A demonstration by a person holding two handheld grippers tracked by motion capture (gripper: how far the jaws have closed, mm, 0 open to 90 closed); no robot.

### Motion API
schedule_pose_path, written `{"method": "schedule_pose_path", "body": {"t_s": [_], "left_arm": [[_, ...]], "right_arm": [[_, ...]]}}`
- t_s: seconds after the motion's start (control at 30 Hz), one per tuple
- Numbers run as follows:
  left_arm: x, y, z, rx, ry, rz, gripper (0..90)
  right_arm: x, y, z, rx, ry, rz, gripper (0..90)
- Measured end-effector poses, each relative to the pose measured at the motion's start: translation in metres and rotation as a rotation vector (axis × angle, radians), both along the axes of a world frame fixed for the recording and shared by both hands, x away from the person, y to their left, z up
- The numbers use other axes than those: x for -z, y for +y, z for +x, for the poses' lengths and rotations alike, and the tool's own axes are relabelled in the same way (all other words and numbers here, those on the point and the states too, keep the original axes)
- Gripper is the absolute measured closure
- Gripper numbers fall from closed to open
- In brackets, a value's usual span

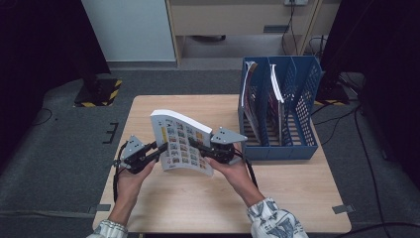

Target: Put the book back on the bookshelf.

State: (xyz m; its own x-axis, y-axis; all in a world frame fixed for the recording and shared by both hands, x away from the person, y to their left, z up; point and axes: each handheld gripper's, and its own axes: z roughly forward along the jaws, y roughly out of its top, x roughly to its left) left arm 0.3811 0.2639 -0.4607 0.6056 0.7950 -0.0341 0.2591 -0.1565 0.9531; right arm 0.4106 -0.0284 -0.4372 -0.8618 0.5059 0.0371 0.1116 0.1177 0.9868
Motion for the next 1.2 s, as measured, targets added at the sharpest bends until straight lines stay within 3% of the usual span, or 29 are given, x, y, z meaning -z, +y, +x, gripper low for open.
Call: {"method": "schedule_pose_path", "body": {"t_s": [0.2, 0.8, 0.87, 0.93, 1.1, 1.2], "left_arm": [[0.004, 0.006, -0.006, 0.017, 0.004, -0.020, 65.1], [0.005, 0.006, -0.008, 0.016, 0.000, -0.029, 64.2], [0.005, 0.007, -0.008, 0.016, 0.000, -0.030, 64.2], [0.006, 0.007, -0.008, 0.016, 0.000, -0.032, 64.1], [0.006, 0.007, -0.008, 0.014, -0.001, -0.036, 63.8], [0.007, 0.006, -0.008, 0.013, -0.004, -0.038, 63.2]], "right_arm": [[-0.001, 0.000, -0.003, -0.039, 0.031, 0.024, 64.8], [-0.009, 0.005, 0.000, -0.065, 0.025, 0.015, 60.9], [-0.011, 0.006, 0.000, -0.087, 0.016, 0.019, 57.9], [-0.013, 0.007, 0.000, -0.089, 0.011, 0.018, 58.6], [-0.013, 0.005, 0.003, -0.074, 0.017, 0.038, 70.7], [-0.013, 0.005, 0.003, -0.076, 0.016, 0.039, 72.1]]}}
